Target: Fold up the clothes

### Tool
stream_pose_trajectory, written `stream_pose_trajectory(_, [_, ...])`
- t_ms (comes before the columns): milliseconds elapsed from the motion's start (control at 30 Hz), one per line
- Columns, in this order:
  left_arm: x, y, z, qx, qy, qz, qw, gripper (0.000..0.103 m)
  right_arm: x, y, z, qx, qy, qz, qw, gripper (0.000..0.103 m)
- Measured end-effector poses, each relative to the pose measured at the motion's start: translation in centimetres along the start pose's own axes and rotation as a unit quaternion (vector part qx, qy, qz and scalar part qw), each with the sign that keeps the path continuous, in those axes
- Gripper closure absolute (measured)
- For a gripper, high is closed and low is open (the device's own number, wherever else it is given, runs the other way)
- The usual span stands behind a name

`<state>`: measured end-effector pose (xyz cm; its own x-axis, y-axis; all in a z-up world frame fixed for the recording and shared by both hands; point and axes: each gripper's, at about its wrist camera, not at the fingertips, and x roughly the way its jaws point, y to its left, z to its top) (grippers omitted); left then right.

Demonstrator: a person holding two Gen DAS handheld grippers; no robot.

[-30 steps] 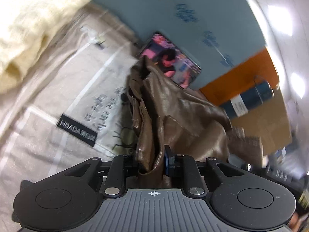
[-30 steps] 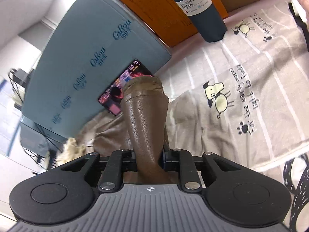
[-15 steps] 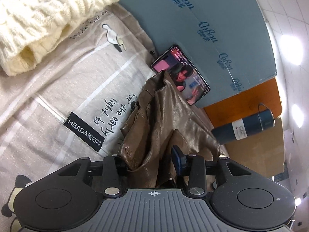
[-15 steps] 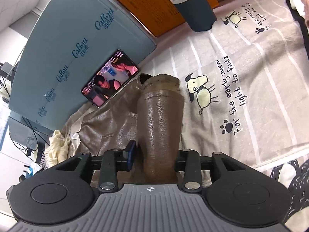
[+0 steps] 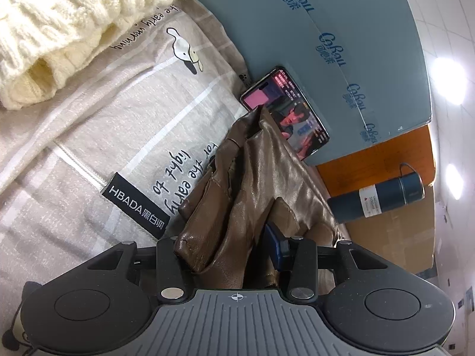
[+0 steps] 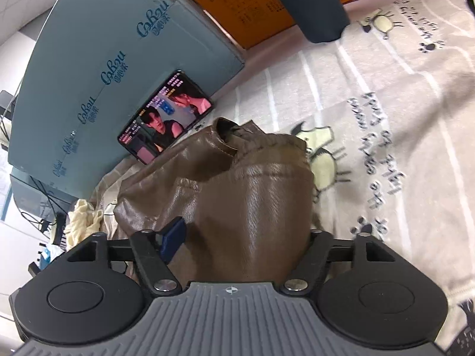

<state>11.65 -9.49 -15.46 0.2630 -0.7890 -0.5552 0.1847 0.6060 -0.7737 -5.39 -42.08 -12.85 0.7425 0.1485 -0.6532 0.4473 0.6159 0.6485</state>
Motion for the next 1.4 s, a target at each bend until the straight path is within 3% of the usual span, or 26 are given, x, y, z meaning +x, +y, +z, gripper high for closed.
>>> stream_pose_trajectory(133, [0.2,0.2,0.1,0.000,0.003,-0.006,1.0000,0.062,0.8,0.4,0.6,-0.014,0.007,0.004,1.000,0.028])
stream_pose_trajectory(267, [0.4,-0.2,0.0,0.000,-0.001,0.003,1.0000,0.063,1.1,0.2,0.6,-0.016,0.000,-0.007,1.000,0.064])
stream_pose_trajectory(333, [0.5,-0.6,0.0,0.006,-0.005,0.015,0.9999,0.065,1.1,-0.2,0.5,-0.008,-0.004,-0.005,1.000,0.074])
stream_pose_trajectory(433, [0.7,-1.4,-0.2,0.031,-0.010,0.041,0.9986,0.083,0.8,-0.4,0.4,-0.001,-0.011,0.004,1.000,0.083])
stream_pose_trajectory(567, [0.5,-1.8,-0.3,0.046,-0.015,0.041,0.9980,0.088,-0.3,0.3,0.3,-0.008,-0.016,0.029,0.999,0.090])
stream_pose_trajectory(833, [-1.8,-3.2,-1.1,0.068,-0.029,0.011,0.9972,0.090,-3.5,3.1,-1.1,-0.023,-0.022,0.100,0.995,0.093])
stream_pose_trajectory(1400, [-8.8,-2.5,-4.5,0.069,-0.066,-0.019,0.9953,0.090,-8.1,6.3,-6.2,-0.026,-0.037,0.146,0.988,0.093])
